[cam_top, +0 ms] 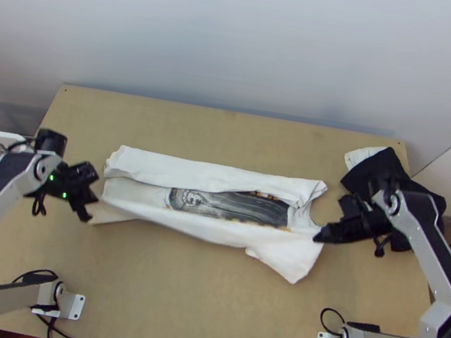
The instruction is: Fold the t-shirt
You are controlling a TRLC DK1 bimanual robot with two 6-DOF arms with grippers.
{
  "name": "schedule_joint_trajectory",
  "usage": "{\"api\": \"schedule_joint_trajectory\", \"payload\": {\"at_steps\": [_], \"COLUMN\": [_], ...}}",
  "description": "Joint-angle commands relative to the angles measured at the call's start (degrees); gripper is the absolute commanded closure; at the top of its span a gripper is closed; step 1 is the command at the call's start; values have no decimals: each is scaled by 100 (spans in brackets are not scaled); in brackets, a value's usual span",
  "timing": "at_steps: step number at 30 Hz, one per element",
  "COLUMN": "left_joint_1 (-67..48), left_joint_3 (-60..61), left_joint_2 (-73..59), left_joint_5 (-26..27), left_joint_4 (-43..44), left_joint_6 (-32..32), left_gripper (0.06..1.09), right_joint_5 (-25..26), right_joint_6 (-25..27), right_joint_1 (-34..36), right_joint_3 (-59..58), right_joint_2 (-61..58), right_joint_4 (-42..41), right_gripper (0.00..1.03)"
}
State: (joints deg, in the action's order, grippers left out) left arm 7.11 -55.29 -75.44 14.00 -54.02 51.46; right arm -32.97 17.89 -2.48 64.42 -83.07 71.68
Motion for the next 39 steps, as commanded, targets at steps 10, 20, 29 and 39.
{"api": "schedule_joint_trajectory", "payload": {"at_steps": [10,20,29,39], "left_joint_1": [-79,-219,-430,-105], "left_joint_3": [-1845,-2039,-2056,-1898], "left_joint_2": [-1667,-2150,-2476,-2309], "left_joint_5": [121,15,-389,-899], "left_joint_4": [49,172,779,1596], "left_joint_6": [-567,-593,-778,-1305], "left_gripper": [105,105,89,10], "right_joint_5": [-324,-324,-192,353], "right_joint_6": [-233,-383,-374,-418], "right_joint_1": [160,116,397,652], "right_joint_3": [2505,3832,3586,3630], "right_joint_2": [-2029,-3058,-3752,-3400], "right_joint_4": [57,74,-383,-260], "right_gripper": [100,100,89,8]}}
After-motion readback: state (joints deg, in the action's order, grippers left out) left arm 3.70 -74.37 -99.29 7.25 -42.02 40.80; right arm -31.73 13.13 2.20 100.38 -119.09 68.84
